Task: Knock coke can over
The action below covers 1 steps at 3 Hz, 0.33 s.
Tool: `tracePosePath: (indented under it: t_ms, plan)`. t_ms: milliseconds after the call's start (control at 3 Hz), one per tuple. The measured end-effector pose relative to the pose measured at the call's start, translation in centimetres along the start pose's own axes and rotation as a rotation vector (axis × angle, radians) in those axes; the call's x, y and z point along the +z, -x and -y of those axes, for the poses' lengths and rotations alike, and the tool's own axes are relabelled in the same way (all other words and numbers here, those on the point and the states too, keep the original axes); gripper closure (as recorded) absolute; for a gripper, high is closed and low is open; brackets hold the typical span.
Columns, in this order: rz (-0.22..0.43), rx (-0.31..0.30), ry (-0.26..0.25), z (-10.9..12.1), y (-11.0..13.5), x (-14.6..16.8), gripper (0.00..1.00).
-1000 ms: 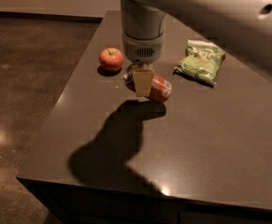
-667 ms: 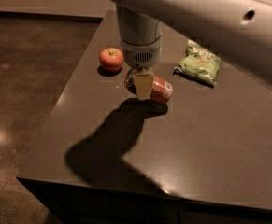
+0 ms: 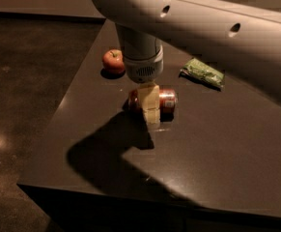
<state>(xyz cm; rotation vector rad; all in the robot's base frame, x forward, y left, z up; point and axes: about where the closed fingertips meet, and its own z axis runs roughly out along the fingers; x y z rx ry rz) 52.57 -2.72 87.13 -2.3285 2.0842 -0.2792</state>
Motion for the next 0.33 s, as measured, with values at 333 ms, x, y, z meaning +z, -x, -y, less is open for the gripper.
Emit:
tracePosePath:
  t_ms: [333]
  plan:
    - [0.000, 0.000, 0.001, -0.03, 0.00, 0.04, 0.00]
